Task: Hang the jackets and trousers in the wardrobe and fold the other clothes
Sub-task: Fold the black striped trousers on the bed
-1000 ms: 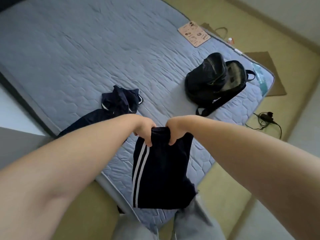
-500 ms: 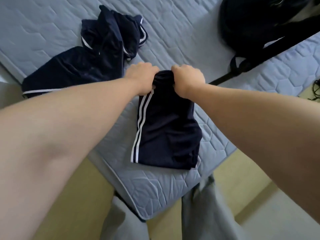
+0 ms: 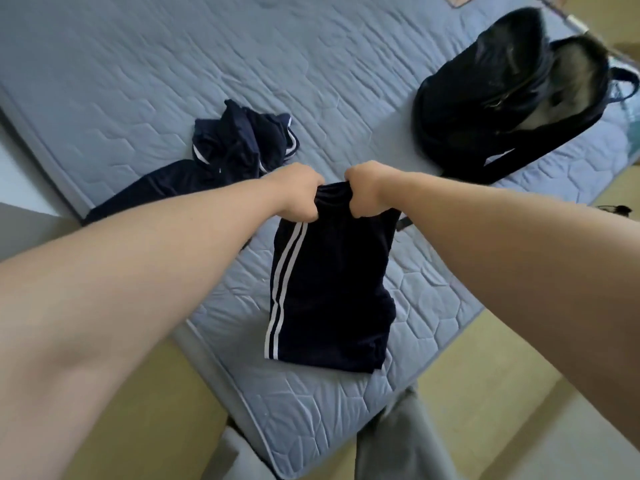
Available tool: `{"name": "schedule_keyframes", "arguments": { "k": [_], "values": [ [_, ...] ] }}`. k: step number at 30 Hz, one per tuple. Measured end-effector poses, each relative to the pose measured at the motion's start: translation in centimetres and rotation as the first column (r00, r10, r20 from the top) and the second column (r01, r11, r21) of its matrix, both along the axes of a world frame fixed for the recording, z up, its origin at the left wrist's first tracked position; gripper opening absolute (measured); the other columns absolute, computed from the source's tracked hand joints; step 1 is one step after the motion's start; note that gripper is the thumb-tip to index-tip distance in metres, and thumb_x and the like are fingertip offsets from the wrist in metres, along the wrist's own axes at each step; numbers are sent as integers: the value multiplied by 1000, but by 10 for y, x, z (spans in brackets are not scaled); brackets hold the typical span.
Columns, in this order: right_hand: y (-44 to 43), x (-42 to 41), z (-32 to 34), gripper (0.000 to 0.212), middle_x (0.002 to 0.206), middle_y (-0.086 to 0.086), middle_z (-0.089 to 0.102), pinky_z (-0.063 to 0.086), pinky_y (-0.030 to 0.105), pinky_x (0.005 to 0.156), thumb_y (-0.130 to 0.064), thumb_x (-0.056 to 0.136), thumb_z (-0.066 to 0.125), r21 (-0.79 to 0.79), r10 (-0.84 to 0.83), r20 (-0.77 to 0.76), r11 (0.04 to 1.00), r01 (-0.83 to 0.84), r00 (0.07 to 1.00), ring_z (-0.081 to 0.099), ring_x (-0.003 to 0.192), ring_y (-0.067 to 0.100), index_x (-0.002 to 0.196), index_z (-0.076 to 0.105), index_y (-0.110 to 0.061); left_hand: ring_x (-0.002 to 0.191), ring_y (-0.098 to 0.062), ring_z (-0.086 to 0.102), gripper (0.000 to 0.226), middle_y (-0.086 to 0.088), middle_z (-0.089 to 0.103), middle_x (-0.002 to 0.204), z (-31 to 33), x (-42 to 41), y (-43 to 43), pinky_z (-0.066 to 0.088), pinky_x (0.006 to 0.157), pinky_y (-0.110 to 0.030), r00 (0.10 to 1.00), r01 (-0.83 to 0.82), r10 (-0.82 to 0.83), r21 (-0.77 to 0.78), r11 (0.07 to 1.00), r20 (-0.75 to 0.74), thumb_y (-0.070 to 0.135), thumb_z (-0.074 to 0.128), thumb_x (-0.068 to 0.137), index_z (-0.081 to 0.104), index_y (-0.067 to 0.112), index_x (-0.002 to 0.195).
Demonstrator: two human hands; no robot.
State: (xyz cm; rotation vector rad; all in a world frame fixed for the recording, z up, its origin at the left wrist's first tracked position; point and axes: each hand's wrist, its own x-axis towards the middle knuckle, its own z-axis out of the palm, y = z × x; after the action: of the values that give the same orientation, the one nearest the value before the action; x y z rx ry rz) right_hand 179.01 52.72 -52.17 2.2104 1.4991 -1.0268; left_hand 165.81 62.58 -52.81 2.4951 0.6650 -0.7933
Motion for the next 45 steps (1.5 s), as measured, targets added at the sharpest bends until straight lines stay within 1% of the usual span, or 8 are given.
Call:
{"name": "schedule_keyframes", "arguments": {
  "k": [9,16,22,27,30,36,41,45],
  "values": [
    [34,34,153,21,87,4,49,42,39,60,-17,80,60,547,-120,221,837,-21,968,54,76,31,93,44,-19,82,-28,49,22,-3,43,95,149,27,44,33,69,-35,892,-231,18,420,878,452,26,64,78,58,18,98],
    [-6,-6,99,25,104,11,63,35,38,72,-11,82,61,623,-41,396,745,-236,917,60,97,35,106,53,-10,96,-36,55,54,-14,55,107,86,-23,0,36,78,-42,834,-249,-113,549,798,541,16,67,76,58,11,129],
    [-62,-68,-58,35,110,8,58,46,37,84,-5,83,56,457,51,312,867,-197,949,56,101,30,117,48,-9,102,-29,52,65,-8,52,111,-63,-73,-54,37,85,-38,942,-158,-19,494,855,334,11,62,82,49,20,145],
    [-115,-119,-161,24,109,9,62,44,36,91,-3,84,53,222,132,182,960,-171,974,57,104,31,108,52,-8,103,-25,51,38,-5,51,110,-158,-118,-110,36,85,-34,988,14,-75,406,914,133,7,59,80,60,21,116],
    [-142,-144,-181,23,115,13,62,40,38,101,-4,86,51,179,128,126,973,-149,984,50,122,36,109,53,-7,112,-27,53,28,-8,55,113,-179,-144,-135,37,96,-34,979,34,-106,374,927,174,2,61,77,64,15,102],
    [-189,-184,-164,46,164,22,18,23,47,121,-9,92,53,-13,191,27,982,-191,981,14,153,37,137,39,-7,148,-28,30,48,-8,44,152,-161,-185,-178,19,122,-36,990,121,-132,174,977,55,8,58,86,55,11,134],
    [-227,-224,-146,48,138,10,47,47,43,98,0,81,59,-151,73,-191,983,-103,979,43,131,31,125,44,-11,126,-24,51,40,-3,58,127,-137,-225,-226,42,102,-35,997,25,-27,-37,999,-72,7,61,82,57,18,120],
    [-253,-248,-136,45,112,7,58,44,39,71,-16,84,63,-354,8,-355,924,-143,935,58,100,30,125,45,-12,104,-29,61,32,-3,61,110,-123,-244,-255,43,73,-35,953,-83,-1,-264,961,-303,10,61,81,55,23,109]
  ]
}}
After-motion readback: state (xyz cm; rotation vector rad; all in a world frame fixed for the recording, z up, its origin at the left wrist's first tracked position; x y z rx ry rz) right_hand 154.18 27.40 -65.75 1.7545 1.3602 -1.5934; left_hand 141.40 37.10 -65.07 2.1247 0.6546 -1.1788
